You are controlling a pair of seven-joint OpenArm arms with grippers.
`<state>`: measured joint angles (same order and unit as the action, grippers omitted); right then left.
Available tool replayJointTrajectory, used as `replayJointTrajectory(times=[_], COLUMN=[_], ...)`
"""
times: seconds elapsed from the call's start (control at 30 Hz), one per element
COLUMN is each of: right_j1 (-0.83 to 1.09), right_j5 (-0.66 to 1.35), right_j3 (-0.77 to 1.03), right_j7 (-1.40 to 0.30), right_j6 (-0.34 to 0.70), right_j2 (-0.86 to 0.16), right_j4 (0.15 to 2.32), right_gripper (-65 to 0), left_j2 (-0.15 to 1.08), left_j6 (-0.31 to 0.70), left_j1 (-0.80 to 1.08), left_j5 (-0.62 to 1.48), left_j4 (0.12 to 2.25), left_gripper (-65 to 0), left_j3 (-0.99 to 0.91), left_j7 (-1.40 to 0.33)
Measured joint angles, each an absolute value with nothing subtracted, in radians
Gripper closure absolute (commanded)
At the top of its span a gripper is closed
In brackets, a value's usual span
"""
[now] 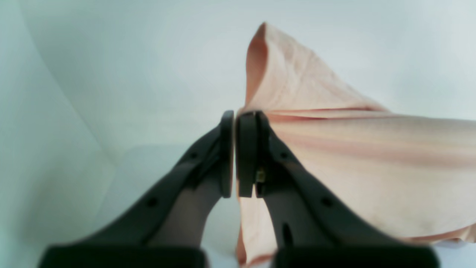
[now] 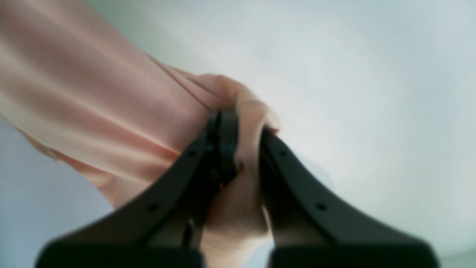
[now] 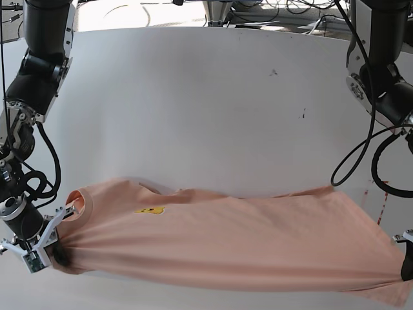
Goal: Fold the T-shirt properly
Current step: 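Swing the stretched shirt away from the robot and lay it flat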
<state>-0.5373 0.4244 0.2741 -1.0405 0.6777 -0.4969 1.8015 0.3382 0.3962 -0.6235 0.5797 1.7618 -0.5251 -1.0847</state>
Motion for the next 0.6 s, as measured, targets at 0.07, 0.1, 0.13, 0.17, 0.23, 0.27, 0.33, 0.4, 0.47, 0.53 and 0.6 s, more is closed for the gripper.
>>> replayJointTrajectory(times=[0.07, 0.1, 0.13, 0.17, 0.23, 0.27, 0.33, 0.4, 0.47, 0.53, 0.6], right_j1=[-0.464, -0.433, -0.404, -0.372, -0.311, -0.284, -0.23, -0.191, -0.151, -0.113, -0.078], right_j5=[0.424, 0.424, 0.42, 0.419, 0.418, 0.419, 0.416, 0.411, 0.411, 0.411, 0.412], right_j3=[0.301, 0.312, 0.323, 0.335, 0.356, 0.364, 0.384, 0.395, 0.4, 0.4, 0.4], right_j7=[-1.042, -1.042, -1.042, -1.045, -1.047, -1.049, -1.049, -1.052, -1.053, -1.049, -1.049], right_j6=[0.679, 0.68, 0.68, 0.679, 0.68, 0.68, 0.679, 0.678, 0.678, 0.678, 0.678], right_j2=[-0.477, -0.467, -0.458, -0.445, -0.422, -0.413, -0.392, -0.379, -0.364, -0.353, -0.345], right_j4=[1.831, 1.843, 1.855, 1.867, 1.891, 1.9, 1.918, 1.927, 1.938, 1.95, 1.959], right_gripper=[-0.2, -0.2, -0.2, -0.2, -0.2, -0.2, -0.2, -0.2, -0.2, -0.2, -0.2], left_j2=[0.339, 0.338, 0.337, 0.331, 0.317, 0.311, 0.303, 0.302, 0.301, 0.3, 0.301], left_j6=[0.393, 0.395, 0.395, 0.393, 0.393, 0.395, 0.397, 0.396, 0.398, 0.398, 0.394], left_j1=[-0.553, -0.524, -0.494, -0.464, -0.404, -0.375, -0.307, -0.248, -0.187, -0.132, -0.079], left_j5=[0.597, 0.605, 0.612, 0.616, 0.627, 0.631, 0.632, 0.631, 0.634, 0.641, 0.674], left_j4=[1.78, 1.787, 1.796, 1.806, 1.827, 1.835, 1.855, 1.863, 1.87, 1.875, 1.878], left_gripper=[0.0, 0.0, 0.0, 0.0, 0.0, 0.0, 0.0, 0.0, 0.0, 0.0, 0.0], left_j3=[-0.544, -0.553, -0.562, -0.574, -0.599, -0.609, -0.628, -0.64, -0.651, -0.664, -0.686], left_j7=[-1.085, -1.085, -1.085, -1.085, -1.083, -1.082, -1.077, -1.078, -1.082, -1.085, -1.082])
